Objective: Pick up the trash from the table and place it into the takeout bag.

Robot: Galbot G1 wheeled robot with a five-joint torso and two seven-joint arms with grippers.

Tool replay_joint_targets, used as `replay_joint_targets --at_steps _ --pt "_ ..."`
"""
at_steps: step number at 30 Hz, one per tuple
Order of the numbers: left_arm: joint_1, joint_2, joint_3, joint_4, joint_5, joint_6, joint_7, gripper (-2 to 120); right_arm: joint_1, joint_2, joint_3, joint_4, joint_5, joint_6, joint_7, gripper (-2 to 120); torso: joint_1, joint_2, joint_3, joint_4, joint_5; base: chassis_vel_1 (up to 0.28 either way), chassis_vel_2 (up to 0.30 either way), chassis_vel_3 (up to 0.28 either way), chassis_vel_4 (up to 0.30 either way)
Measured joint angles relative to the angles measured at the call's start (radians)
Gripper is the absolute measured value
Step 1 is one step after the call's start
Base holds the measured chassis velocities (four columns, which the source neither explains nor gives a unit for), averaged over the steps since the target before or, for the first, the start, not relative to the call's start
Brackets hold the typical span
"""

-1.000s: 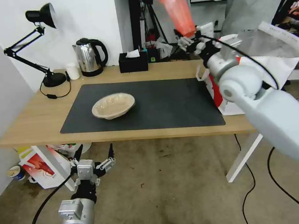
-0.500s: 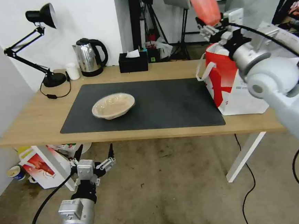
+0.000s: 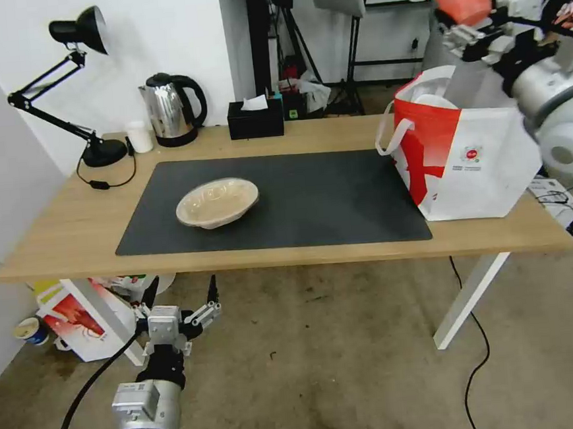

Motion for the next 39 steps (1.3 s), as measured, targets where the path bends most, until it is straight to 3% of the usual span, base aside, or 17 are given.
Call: replay_joint_targets --at_steps 8,16,22,39 --pt "0.000 0.000 0.000 0.000 0.000 0.000 0.000 100 -0.219 -0.017 0.166 0.020 0.008 -0.007 0.003 52 0.000 0.000 0.000 0.0000 0.0000 0.000 0.000 0.000 0.000" --pt "0.000 0.000 0.000 0.000 0.000 0.000 0.000 100 -0.344 -0.023 0.248 0.043 0.022 -0.009 0.009 52 0.000 0.000 0.000 0.0002 -0.0001 0.000 0.000 0.000 0.000" --pt "0.000 0.000 0.000 0.000 0.000 0.000 0.000 100 -0.355 -0.034 0.251 0.036 0.049 -0.024 0.021 52 0.000 0.000 0.000 0.0002 -0.0001 0.000 0.000 0.000 0.000" --pt "0.000 0.000 0.000 0.000 0.000 0.000 0.000 100 -0.223 -0.041 0.112 -0.037 0.072 -0.057 0.037 52 0.000 0.000 0.000 0.0002 -0.0001 0.000 0.000 0.000 0.000"
